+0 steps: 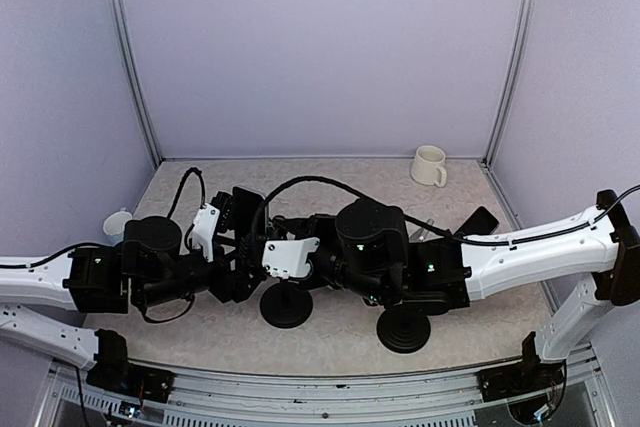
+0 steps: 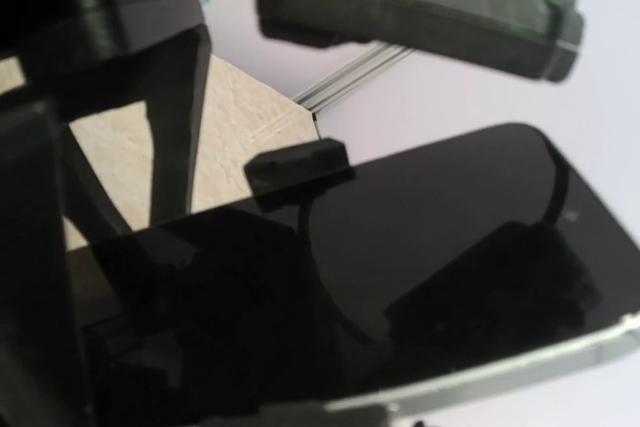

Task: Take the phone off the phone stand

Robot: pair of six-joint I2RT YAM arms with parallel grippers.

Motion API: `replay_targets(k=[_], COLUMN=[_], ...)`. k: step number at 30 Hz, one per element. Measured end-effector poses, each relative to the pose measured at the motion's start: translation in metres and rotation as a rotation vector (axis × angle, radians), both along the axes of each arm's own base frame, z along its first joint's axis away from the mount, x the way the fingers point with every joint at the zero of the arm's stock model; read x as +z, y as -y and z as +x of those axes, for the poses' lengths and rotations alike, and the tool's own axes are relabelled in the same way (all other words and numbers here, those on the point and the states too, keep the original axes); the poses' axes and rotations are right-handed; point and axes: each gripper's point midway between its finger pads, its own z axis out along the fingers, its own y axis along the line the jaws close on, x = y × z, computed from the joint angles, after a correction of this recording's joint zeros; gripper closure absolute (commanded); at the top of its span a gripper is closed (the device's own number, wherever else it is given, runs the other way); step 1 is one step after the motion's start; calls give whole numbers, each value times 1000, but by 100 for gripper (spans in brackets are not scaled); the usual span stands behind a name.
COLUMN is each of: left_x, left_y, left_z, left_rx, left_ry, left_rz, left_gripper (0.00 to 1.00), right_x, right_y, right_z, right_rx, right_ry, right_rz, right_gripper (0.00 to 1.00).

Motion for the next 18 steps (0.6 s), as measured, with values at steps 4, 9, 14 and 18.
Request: replay_targets(k=[4, 9, 14, 18], left_x=[0, 1, 1, 1], left_y=[1, 0, 0, -1], left_z=[0, 2, 3, 2], left_rx=[1, 9, 12, 13], left_ry=[0, -4, -6, -11], left_rz=[1, -1, -2, -6], left_gripper=[50, 52, 53, 54], right_x=[-1, -1, -1, -1], right_y=[0, 1, 3, 4], right_z=[-1, 0, -2, -3], right_rx=[3, -3, 3, 8], right_ry=[10, 16, 17, 17], right_rz=[-11, -14, -3, 9], right_gripper=[76, 89, 95, 100])
